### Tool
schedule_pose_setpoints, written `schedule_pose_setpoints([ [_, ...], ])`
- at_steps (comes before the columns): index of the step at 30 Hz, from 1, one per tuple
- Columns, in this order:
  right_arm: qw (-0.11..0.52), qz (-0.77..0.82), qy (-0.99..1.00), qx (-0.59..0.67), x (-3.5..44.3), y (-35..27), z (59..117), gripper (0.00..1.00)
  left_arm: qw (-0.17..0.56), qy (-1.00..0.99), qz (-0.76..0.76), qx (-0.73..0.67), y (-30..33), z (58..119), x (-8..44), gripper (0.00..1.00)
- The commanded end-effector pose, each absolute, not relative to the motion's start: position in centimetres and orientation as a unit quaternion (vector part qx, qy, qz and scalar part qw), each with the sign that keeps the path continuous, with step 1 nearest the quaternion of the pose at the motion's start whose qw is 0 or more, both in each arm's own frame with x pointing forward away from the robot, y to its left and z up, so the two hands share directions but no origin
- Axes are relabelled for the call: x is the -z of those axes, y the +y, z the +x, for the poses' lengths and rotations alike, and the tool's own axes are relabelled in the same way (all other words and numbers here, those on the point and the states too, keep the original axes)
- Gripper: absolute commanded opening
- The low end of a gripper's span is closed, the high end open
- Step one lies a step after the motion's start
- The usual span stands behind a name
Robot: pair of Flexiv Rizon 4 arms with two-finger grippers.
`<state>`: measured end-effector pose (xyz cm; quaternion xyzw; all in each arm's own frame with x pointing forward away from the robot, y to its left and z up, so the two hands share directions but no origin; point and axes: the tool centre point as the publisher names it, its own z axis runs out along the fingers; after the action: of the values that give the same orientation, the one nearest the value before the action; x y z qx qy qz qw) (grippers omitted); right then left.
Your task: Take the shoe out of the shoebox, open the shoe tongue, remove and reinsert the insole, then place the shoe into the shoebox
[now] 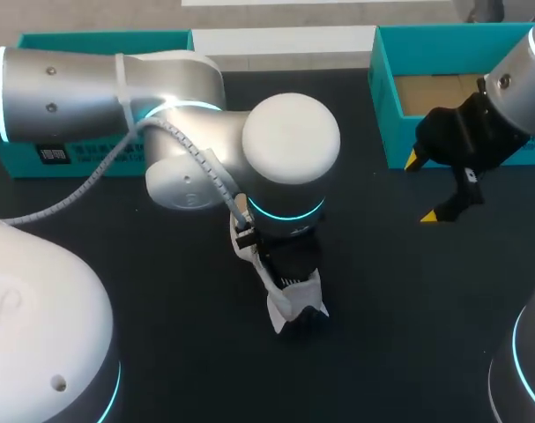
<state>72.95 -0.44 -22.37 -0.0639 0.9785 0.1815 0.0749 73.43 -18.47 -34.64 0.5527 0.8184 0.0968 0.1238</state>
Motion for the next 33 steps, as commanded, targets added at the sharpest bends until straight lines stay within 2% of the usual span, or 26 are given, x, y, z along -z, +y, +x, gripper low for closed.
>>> schedule_pose_setpoints([
  [1, 0.075, -0.063, 0.979, -0.180, 22.5, -0.4, 73.0, 1.00, 0.123, 0.818, 0.551, -0.107, -19.0, 73.2, 35.2, 1.00],
  [33, 0.075, -0.063, 0.979, -0.180, 22.5, -0.4, 73.0, 1.00, 0.109, 0.804, 0.581, -0.060, -18.4, 73.8, 31.1, 1.00],
])
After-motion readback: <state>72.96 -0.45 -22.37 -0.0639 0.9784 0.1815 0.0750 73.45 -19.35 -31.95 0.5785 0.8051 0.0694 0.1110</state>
